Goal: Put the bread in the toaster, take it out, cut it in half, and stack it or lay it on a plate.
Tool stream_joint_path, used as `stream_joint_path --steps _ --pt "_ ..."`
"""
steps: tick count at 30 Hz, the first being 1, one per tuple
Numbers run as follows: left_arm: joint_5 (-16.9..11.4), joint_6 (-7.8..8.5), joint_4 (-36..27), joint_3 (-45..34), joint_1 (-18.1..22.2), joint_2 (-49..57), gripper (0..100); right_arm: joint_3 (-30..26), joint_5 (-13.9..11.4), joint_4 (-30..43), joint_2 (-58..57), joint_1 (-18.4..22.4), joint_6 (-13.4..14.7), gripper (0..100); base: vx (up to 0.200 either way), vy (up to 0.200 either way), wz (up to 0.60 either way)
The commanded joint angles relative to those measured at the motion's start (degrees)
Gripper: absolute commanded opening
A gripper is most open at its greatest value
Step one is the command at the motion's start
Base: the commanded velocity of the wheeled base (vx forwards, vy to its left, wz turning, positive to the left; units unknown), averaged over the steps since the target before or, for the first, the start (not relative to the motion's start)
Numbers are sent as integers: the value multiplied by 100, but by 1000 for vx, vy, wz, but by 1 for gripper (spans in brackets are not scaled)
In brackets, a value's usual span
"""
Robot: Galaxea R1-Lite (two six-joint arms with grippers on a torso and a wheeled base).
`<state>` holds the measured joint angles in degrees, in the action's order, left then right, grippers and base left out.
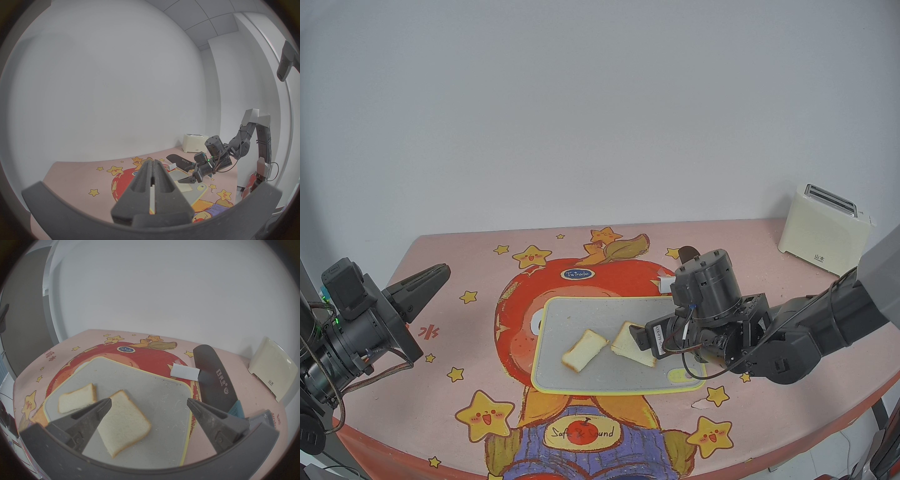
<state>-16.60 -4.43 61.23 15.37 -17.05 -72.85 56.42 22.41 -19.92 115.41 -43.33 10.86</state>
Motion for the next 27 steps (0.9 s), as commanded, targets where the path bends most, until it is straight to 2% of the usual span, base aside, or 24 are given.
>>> stream_joint_path --steps 1,8,14,17,20,27 --pt "-1 -6 3 1 0 -1 0 -52 27 -30 105 -80 21 100 0 0 0" --pt "-1 -6 3 1 -35 -1 0 -52 -43 -30 87 -308 320 100 0 0 0" --pt "-1 3 3 1 -35 -1 0 124 -342 -109 237 -229 426 100 0 0 0" --pt "-1 3 11 1 -35 -1 0 256 -456 -47 324 -185 672 100 0 0 0" --pt "-1 3 11 1 -35 -1 0 308 -588 -38 368 -185 751 100 0 0 0" --pt "-36 3 11 1 -35 -1 0 115 -588 -3 351 -334 953 100 0 0 0"
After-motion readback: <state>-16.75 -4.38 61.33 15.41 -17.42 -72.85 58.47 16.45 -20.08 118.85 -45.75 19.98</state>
